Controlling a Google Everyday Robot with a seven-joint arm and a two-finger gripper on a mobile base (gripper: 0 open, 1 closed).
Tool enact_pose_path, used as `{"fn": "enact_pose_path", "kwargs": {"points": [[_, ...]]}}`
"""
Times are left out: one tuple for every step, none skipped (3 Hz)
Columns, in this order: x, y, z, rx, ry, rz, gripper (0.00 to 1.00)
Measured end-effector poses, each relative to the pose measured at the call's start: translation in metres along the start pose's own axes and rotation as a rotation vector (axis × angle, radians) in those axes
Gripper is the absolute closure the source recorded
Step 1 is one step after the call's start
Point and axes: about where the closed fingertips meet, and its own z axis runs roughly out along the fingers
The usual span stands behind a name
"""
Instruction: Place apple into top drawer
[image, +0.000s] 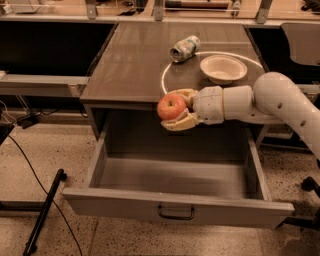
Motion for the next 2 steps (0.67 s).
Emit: {"fn": "enact_pose_path", "kwargs": {"points": [[-0.018, 0.022, -0.015, -0.128, -0.024, -0.139, 1.00], [-0.035, 0.039, -0.029, -0.230, -0.155, -0.146, 1.00]]}}
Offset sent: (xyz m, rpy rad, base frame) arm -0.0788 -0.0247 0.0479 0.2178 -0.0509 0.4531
